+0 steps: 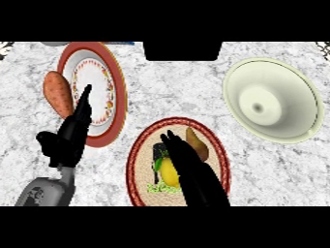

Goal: Pick the lemon from the placemat and place it in the bowl

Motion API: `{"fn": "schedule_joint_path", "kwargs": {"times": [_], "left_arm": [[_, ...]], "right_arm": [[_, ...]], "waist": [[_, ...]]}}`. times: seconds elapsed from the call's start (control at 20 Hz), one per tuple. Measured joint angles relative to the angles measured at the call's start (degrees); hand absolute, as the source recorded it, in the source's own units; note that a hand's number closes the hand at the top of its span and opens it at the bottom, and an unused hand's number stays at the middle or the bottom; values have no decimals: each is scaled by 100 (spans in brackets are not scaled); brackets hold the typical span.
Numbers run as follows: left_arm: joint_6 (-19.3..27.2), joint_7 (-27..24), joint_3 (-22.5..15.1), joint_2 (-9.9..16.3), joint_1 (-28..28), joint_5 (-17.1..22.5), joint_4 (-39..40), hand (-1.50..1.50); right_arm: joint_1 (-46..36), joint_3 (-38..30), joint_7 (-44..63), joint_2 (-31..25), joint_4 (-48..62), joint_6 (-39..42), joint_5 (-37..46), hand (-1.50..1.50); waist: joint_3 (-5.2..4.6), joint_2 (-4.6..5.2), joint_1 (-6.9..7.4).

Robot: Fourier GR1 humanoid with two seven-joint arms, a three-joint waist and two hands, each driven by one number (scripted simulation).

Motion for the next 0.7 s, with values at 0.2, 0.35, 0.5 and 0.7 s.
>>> {"fn": "schedule_joint_path", "kwargs": {"times": [0.2,0.35,0.5,0.7], "left_arm": [[-78,53,84,-87,45,-97,-50,0],[-246,3,237,-76,72,-112,-10,0],[-345,45,332,-106,103,-164,-82,0],[-273,93,338,-307,57,-364,-92,0]], "right_arm": [[234,-141,-414,-81,-127,-38,-245,-150],[372,-148,-598,-37,-128,-76,-346,-150],[445,-116,-695,3,-67,-213,-432,-150],[543,-60,-758,7,34,-320,-560,-150]], "waist": [[0,0,-4],[0,0,-5],[0,-1,-3],[0,-1,-5]]}}
